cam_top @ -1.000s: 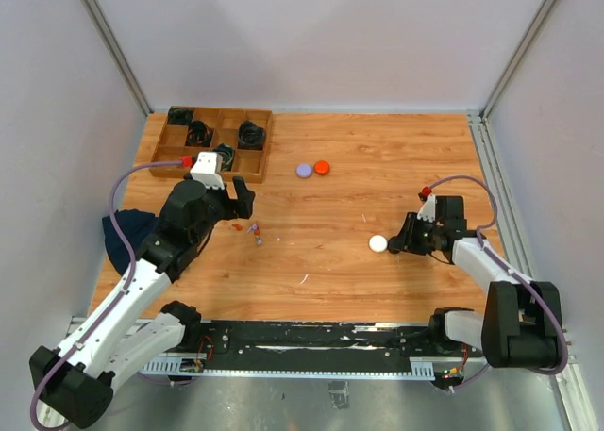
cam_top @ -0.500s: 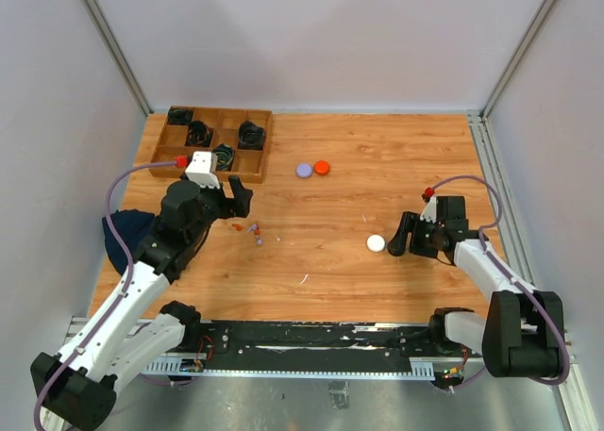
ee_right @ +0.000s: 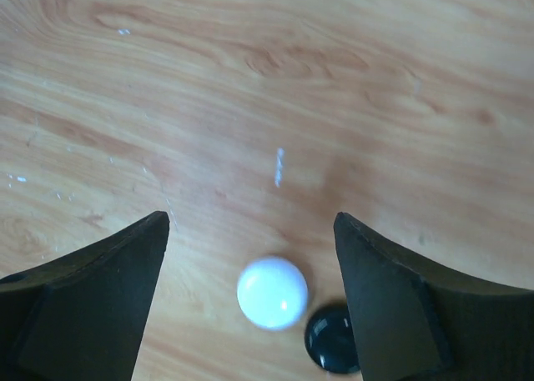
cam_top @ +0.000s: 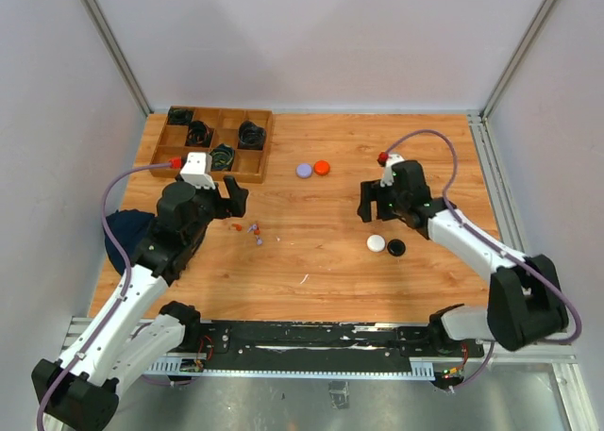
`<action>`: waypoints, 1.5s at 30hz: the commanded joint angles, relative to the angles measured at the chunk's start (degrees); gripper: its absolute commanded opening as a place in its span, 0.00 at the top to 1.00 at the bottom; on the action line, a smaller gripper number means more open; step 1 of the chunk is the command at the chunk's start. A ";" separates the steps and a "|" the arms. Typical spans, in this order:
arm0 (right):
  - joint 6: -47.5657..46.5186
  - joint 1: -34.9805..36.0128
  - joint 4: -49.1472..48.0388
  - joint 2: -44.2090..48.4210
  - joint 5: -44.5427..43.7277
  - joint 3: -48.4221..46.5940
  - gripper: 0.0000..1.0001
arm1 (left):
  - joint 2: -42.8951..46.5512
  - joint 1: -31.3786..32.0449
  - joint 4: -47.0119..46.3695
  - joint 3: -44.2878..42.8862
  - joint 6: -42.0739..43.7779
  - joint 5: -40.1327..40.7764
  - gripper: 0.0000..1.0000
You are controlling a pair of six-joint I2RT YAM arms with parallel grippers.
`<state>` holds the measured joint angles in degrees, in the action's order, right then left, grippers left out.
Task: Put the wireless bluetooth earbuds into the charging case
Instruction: Pick up the charging case at the center of the board.
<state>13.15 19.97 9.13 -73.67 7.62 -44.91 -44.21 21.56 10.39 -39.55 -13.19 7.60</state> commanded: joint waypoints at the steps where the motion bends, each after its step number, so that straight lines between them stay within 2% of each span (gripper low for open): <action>1: -3.36 5.26 -6.94 -8.94 -4.89 -6.36 0.18 | 1.09 -0.81 -1.69 0.64 1.29 -0.34 0.10; 10: -7.13 10.02 -14.14 -27.40 -6.92 -19.62 0.19 | 1.35 -1.60 -1.69 0.80 1.41 -0.38 0.11; 22: -8.25 10.71 -16.95 -47.10 -8.69 -36.22 0.30 | 0.92 -2.32 -1.69 0.94 1.46 -1.09 0.11; 32: -7.08 10.79 -13.99 -54.71 -11.49 -45.10 0.34 | 1.14 -2.63 -1.60 0.96 1.30 -2.18 0.11; 41: -5.35 10.86 -12.21 -53.39 -11.79 -43.75 0.57 | 0.91 -2.83 -1.86 0.87 0.61 -4.66 0.10; 45: -4.97 11.33 -12.92 -49.31 -10.38 -39.02 0.60 | 0.64 -2.83 -2.41 0.70 -0.38 -6.62 0.10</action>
<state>7.07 29.52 -5.93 -127.26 -3.09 -88.44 -43.51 19.25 10.37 -39.40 -12.64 3.68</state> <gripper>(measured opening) 0.518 0.899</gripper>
